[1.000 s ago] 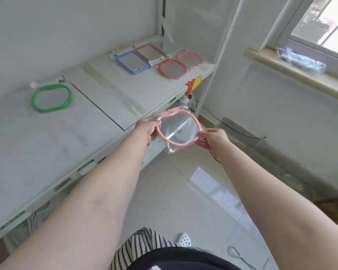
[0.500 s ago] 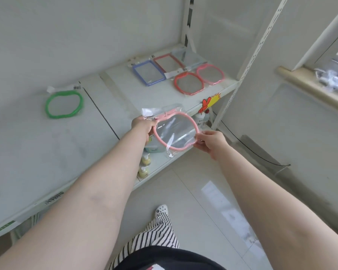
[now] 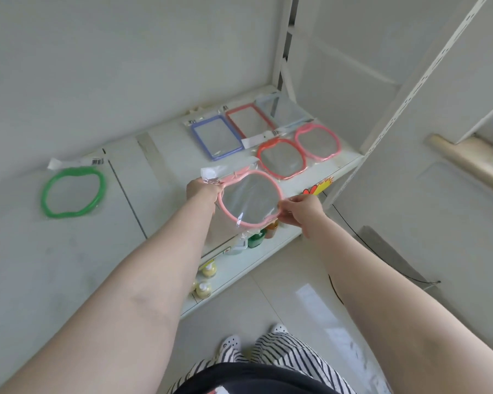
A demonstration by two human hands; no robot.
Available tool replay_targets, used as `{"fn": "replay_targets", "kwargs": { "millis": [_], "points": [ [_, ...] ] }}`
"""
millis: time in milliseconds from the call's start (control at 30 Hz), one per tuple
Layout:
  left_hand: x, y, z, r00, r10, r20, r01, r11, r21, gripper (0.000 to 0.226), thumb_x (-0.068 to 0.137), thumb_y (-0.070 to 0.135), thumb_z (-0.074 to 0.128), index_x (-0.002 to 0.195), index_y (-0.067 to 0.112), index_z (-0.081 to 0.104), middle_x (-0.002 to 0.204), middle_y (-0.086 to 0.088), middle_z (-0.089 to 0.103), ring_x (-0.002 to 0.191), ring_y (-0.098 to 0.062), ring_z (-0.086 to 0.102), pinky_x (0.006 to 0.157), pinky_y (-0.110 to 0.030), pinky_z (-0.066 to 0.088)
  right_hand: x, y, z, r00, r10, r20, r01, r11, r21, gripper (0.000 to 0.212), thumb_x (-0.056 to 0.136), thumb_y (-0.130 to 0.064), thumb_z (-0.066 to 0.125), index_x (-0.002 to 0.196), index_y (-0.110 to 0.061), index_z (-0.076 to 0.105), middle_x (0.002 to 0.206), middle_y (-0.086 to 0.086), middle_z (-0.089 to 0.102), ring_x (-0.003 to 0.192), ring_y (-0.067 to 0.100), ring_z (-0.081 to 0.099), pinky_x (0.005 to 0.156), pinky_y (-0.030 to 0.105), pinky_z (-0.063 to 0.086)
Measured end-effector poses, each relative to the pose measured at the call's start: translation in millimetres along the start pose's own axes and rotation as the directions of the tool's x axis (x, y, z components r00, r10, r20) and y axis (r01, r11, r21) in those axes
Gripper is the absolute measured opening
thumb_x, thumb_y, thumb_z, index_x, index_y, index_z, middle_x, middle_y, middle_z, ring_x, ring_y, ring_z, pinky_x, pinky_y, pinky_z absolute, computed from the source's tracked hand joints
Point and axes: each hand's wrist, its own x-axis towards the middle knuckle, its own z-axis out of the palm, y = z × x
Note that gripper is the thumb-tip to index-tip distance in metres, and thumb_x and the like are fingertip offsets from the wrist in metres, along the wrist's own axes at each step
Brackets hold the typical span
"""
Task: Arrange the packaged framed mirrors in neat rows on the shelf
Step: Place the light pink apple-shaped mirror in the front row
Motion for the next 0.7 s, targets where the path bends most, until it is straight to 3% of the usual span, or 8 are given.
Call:
{"fn": "replay_targets", "kwargs": {
  "millis": [100,200,367,433,500,600,700],
  "points": [
    [19,7,11,0.999,0.005,-0.041,-0.006,1.0,-0.014,0.019,0.077,0.002,0.071,0.093,0.012,0.068,0.067,-0.001,0.06,0.076,-0.019,0.057,0.069,-0.025,0.044,28,-15,2,0.999,-0.016,0.041,0.019,0.998,-0.062,0.007,0.081,-0.005,0.071,0.086,-0.002,0.067,0.079,0.015,0.072,0.067,0.026,0.071,0.076,0.037,0.061],
    [36,12,20,0.995,0.013,-0.098,-0.011,1.0,0.016,0.014,0.076,0.004,0.072,0.088,0.011,0.068,0.065,-0.002,0.059,0.075,-0.018,0.056,0.063,-0.027,0.044,56,-27,4,0.994,-0.058,0.089,0.075,0.977,-0.2,0.008,0.077,-0.009,0.073,0.079,-0.004,0.068,0.069,0.011,0.069,0.06,0.023,0.066,0.078,0.038,0.061],
    [64,14,38,0.974,0.008,-0.225,0.017,0.994,0.11,0.012,0.074,0.008,0.071,0.071,0.016,0.063,0.082,-0.008,0.064,0.072,-0.02,0.056,0.067,-0.027,0.046,98,-42,9,0.979,-0.107,0.174,0.162,0.923,-0.348,0.009,0.074,-0.007,0.071,0.068,-0.006,0.065,0.07,0.012,0.067,0.061,0.025,0.064,0.082,0.042,0.06],
    [72,15,45,0.966,-0.005,-0.258,0.035,0.994,0.108,0.009,0.073,0.009,0.071,0.078,0.016,0.068,0.082,-0.007,0.064,0.071,-0.021,0.056,0.07,-0.032,0.051,111,-47,11,0.974,-0.116,0.196,0.185,0.905,-0.384,0.006,0.076,-0.007,0.07,0.072,-0.004,0.066,0.071,0.013,0.067,0.061,0.026,0.065,0.081,0.041,0.06],
    [84,14,51,0.961,-0.017,-0.277,0.042,0.995,0.086,0.022,0.072,0.01,0.072,0.093,0.013,0.073,0.087,-0.008,0.07,0.076,-0.025,0.065,0.082,-0.037,0.057,121,-49,13,0.971,-0.114,0.21,0.195,0.888,-0.417,0.007,0.077,-0.008,0.07,0.076,-0.005,0.064,0.07,0.012,0.066,0.061,0.027,0.067,0.081,0.041,0.06],
    [99,9,58,0.955,-0.035,-0.295,0.065,0.993,0.094,0.026,0.071,0.013,0.072,0.096,0.012,0.073,0.097,-0.012,0.075,0.089,-0.029,0.072,0.085,-0.043,0.058,132,-52,15,0.967,-0.116,0.227,0.216,0.846,-0.488,0.017,0.078,-0.009,0.068,0.066,-0.009,0.057,0.069,0.012,0.067,0.066,0.03,0.072,0.078,0.039,0.059],
    [114,5,65,0.951,-0.035,-0.306,0.067,0.993,0.094,0.027,0.069,0.014,0.074,0.095,0.012,0.073,0.097,-0.01,0.075,0.089,-0.027,0.072,0.086,-0.041,0.058,143,-55,16,0.961,-0.13,0.244,0.243,0.817,-0.523,0.02,0.078,-0.009,0.067,0.062,-0.01,0.055,0.07,0.014,0.07,0.073,0.031,0.075,0.075,0.038,0.059]
  ]
}}
